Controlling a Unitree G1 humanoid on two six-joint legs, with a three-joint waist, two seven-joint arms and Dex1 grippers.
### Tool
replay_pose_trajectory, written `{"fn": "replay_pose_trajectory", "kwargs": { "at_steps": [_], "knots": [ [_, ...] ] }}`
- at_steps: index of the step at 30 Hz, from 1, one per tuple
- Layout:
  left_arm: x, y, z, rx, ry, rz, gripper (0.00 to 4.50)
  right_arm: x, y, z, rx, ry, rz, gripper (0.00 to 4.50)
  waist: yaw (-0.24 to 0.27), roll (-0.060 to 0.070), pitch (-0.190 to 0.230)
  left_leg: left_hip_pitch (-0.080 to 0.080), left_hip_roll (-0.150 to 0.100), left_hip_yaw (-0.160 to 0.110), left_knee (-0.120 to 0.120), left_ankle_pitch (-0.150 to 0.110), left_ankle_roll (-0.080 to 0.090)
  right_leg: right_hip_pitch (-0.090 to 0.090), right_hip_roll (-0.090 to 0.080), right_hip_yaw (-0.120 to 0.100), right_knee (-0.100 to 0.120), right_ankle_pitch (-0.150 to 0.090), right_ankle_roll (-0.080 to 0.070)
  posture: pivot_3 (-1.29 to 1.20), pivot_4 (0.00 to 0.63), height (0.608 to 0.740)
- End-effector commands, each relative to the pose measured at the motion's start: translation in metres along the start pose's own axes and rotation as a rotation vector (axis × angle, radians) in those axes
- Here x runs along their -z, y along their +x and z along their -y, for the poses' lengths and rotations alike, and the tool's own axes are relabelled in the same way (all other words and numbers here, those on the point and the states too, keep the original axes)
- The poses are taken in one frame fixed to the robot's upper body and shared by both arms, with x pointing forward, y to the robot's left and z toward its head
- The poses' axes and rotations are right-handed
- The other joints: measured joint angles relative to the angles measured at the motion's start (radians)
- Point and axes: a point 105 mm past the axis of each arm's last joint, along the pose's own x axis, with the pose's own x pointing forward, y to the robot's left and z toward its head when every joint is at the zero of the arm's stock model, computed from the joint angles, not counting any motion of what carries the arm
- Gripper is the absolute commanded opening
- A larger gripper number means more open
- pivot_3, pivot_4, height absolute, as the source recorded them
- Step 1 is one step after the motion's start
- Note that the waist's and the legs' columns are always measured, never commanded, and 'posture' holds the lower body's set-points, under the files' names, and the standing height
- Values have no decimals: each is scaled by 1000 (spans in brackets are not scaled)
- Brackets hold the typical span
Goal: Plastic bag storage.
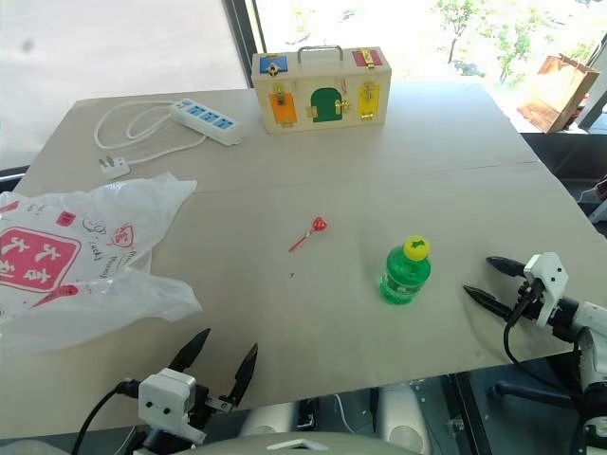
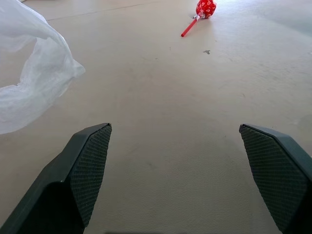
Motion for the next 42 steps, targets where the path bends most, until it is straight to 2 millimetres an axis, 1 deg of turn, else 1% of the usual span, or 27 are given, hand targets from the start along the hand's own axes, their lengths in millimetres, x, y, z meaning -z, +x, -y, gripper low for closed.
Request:
{"fn": "replay_pose_trajectory", "kwargs": {
  "at_steps": [1,28,31,32,34,37,40,42],
  "knots": [
    [-6,1,1,17,6,29,4450,-13,-7,4,26,-41,35,4500,0,0,0,0,0,0,0,0,0,0,0,0,0,0,0,0,150,740],
    [-9,2,0,2,3,36,4450,-15,-3,-1,13,-31,52,4500,-2,0,0,0,0,0,0,0,0,0,0,0,0,0,0,0,150,740],
    [-10,3,-2,-8,19,40,4450,-15,-2,-5,-3,-28,51,4500,-2,0,0,0,0,0,0,0,0,0,0,0,0,0,0,0,150,740],
    [-11,3,-4,-18,46,32,4450,-15,-1,-8,-21,-24,52,4500,-2,0,0,0,0,0,0,0,0,0,0,0,0,0,0,0,150,740],
    [-13,6,-1,19,163,6,4450,-15,1,-26,-95,5,49,4500,0,0,0,0,0,0,0,0,0,0,0,0,0,0,0,0,150,740],
    [-17,6,-8,-57,195,-16,4450,-18,1,-57,-215,46,47,4500,4,0,0,0,0,-1,0,0,0,0,0,0,0,0,0,0,150,740],
    [-28,3,-17,-128,214,2,4450,-31,-3,-96,-363,77,54,4500,4,0,0,0,0,0,0,0,0,0,-1,0,0,0,0,0,150,740],
    [-37,0,-21,-175,208,22,4450,-46,-4,-121,-450,85,86,4500,2,0,0,0,0,-1,0,-1,0,0,-1,0,0,0,0,0,150,740]
  ]
}}
